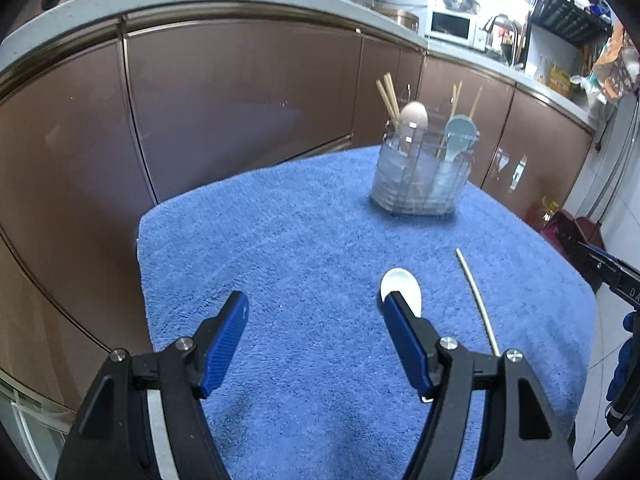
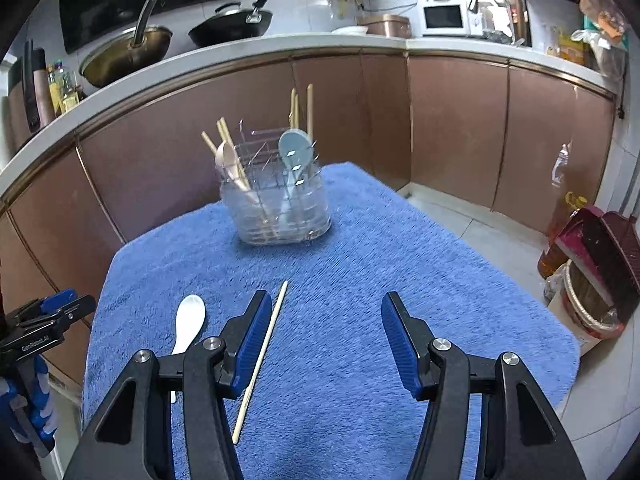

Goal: Organize utensils
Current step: 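Move the right tool toward the last chopstick while the left tool approaches the white spoon, then close the right tool on the chopstick while the left tool grasps the white spoon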

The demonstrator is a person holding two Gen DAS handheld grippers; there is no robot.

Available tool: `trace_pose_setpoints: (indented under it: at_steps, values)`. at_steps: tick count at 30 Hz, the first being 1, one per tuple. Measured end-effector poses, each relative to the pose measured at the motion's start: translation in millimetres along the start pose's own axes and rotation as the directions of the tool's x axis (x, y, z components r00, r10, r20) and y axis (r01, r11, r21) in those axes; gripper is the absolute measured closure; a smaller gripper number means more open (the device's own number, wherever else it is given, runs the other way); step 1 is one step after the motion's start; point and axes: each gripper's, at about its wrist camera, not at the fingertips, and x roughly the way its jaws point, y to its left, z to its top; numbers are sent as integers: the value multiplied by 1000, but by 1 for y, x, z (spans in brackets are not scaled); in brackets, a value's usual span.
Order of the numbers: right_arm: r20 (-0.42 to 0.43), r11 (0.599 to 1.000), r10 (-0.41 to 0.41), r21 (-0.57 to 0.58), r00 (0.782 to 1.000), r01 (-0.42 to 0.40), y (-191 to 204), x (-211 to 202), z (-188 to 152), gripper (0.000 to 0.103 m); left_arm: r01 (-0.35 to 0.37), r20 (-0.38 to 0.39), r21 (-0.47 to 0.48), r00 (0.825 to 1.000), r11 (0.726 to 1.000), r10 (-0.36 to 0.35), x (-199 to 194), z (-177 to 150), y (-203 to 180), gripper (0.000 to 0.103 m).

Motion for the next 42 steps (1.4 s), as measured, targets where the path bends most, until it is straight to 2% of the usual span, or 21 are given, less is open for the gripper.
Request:
trace_pose_setpoints:
  at_steps: [2,4,7,10,15,17,19,24,26,29,31,34,38,42]
  values:
    - [-23,1000,9,-7,1000,-9,3,7,0,46,26,-37,0,999,1000,-25,11,1,-1,35]
    - [-61,999,31,-13,998,-32,7,18,0,46,90,-96,-26,991,996,-92,24,1,-1,35]
    - [-130,996,84,-11,988,-87,13,35,2,51,200,-192,-88,958,976,-214,49,4,3,35]
    - [-210,989,145,-7,967,-150,20,56,4,58,283,-272,-113,913,953,-303,71,9,0,35]
    - [-291,978,191,-25,937,-207,33,83,8,67,361,-335,-87,867,929,-368,94,19,-14,37]
    - [-318,976,186,-45,930,-211,39,91,10,71,376,-349,-68,859,924,-375,100,24,-21,37]
    - [-344,974,193,-50,919,-223,41,100,11,74,395,-371,-61,843,917,-388,110,28,-26,41]
    - [-419,972,181,-63,890,-228,46,124,14,80,424,-424,-94,802,901,-421,129,32,-27,62]
    - [-449,974,168,-63,877,-219,46,136,14,82,432,-439,-108,787,895,-433,136,33,-28,66]
    - [-478,977,144,-67,866,-200,46,151,17,84,436,-457,-114,775,892,-437,143,36,-30,67]
    - [-492,980,123,-74,862,-183,47,161,20,86,435,-466,-104,773,894,-430,145,38,-31,68]
    - [-525,982,111,-74,844,-175,47,173,20,89,438,-487,-88,764,894,-422,151,40,-35,71]
    - [-569,980,73,-111,819,-164,55,188,19,92,422,-525,-70,755,904,-393,163,38,-43,89]
    - [-584,975,31,-161,811,-153,66,196,19,93,412,-519,-50,768,910,-376,164,37,-46,95]
